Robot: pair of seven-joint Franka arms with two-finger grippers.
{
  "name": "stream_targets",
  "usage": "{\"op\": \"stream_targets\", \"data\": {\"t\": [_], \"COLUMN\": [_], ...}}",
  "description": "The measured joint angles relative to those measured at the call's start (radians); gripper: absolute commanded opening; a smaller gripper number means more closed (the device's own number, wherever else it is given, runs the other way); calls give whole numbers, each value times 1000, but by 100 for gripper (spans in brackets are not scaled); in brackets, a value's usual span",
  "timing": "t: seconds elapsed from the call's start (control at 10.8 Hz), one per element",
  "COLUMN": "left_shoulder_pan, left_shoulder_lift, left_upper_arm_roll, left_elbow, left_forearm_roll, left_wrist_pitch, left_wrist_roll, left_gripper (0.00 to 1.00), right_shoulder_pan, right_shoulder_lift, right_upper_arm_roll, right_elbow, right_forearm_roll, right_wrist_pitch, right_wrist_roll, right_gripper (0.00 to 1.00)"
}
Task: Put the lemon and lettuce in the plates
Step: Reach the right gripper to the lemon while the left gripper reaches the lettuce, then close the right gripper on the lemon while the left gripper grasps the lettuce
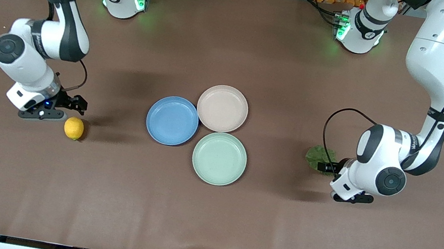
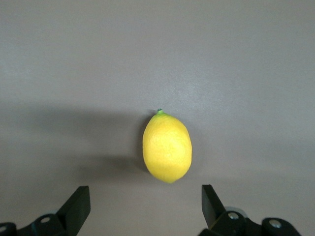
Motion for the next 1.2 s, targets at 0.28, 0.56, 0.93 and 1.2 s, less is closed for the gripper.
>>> {"op": "stream_targets", "data": {"t": [0.28, 0.56, 0.93, 1.2], "left_shoulder_pan": [-1, -3, -1, 2], "left_shoulder_lift": [20, 40, 56, 60], "left_upper_arm_roll": [-1, -2, -2, -1], "left_elbow": [-3, -4, -5, -5], "left_forearm_roll": [-3, -20, -58, -95], "left_wrist_pitch": [25, 45, 49, 52], "left_wrist_roll": [0, 0, 44, 79], "left_gripper": [100, 100, 92, 75], "right_shoulder_pan": [12, 16, 23, 25], "right_shoulder_lift": [72, 126, 184, 215], "right_upper_arm_roll": [-36, -77, -80, -80], "right_elbow": [15, 34, 71, 91], "right_forearm_roll": [-6, -6, -3, 17], "right_wrist_pitch": [67, 115, 155, 168], "right_wrist_roll": [-39, -85, -85, -84], "right_gripper": [100, 100, 100, 94]}}
